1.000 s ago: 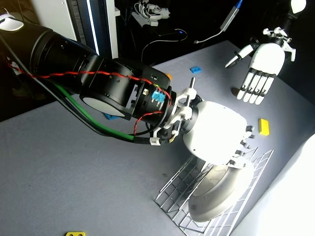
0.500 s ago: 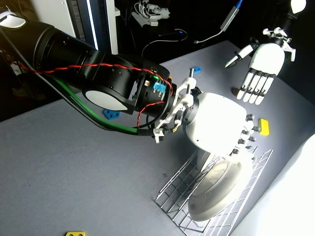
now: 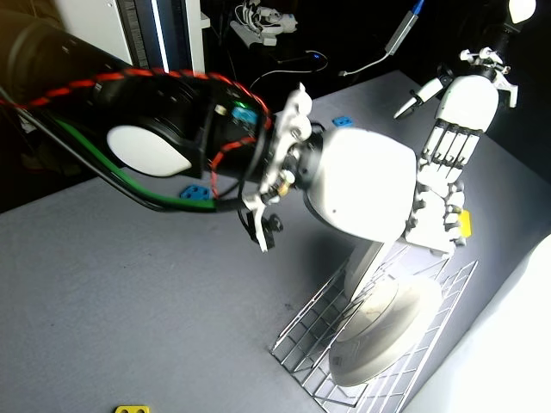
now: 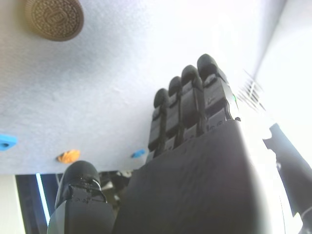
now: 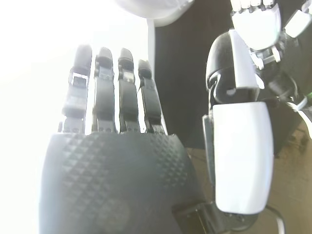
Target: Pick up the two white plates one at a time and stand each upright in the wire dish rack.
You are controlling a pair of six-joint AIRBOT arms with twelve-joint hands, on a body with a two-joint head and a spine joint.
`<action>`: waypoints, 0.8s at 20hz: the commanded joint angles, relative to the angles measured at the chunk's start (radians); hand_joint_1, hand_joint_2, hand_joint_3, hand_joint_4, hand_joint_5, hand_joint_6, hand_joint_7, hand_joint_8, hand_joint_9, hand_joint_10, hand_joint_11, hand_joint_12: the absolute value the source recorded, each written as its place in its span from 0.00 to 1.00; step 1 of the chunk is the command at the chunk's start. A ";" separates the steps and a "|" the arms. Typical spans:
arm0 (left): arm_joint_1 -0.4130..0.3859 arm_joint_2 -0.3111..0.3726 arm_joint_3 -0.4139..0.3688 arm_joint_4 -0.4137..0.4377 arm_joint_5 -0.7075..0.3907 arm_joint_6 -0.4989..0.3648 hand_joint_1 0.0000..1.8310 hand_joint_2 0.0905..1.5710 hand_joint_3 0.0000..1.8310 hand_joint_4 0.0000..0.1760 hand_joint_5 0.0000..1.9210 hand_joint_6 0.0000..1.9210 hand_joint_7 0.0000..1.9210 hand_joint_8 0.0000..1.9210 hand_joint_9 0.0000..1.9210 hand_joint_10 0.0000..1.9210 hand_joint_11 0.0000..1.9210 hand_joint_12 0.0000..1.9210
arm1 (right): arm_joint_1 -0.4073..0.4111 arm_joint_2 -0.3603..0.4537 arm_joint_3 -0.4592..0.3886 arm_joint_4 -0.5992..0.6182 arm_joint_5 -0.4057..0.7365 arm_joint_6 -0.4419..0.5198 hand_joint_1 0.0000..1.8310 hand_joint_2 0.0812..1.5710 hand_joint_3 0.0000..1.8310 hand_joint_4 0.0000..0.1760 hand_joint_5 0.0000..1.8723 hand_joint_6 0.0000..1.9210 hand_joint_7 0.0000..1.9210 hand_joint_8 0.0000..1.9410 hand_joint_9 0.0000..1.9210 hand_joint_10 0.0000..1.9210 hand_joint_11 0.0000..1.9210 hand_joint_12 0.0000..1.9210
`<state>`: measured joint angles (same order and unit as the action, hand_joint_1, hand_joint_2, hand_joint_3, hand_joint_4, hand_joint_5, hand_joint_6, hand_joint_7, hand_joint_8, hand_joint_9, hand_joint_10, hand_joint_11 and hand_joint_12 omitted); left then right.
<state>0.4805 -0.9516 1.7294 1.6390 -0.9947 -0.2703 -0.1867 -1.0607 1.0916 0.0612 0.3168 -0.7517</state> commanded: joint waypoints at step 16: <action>-0.170 0.087 -0.236 -0.045 -0.085 -0.020 0.00 0.66 0.00 0.00 0.12 0.00 0.13 0.01 0.12 0.01 0.00 0.22 | -0.030 0.298 -0.142 -0.194 0.156 -0.186 0.30 0.69 0.00 0.00 0.14 0.01 0.18 0.01 0.16 0.01 0.00 0.50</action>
<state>0.3168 -0.8757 1.4876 1.6661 -1.0634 -0.2882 -0.2268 -0.7658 0.9501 -0.1444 0.3538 -0.9371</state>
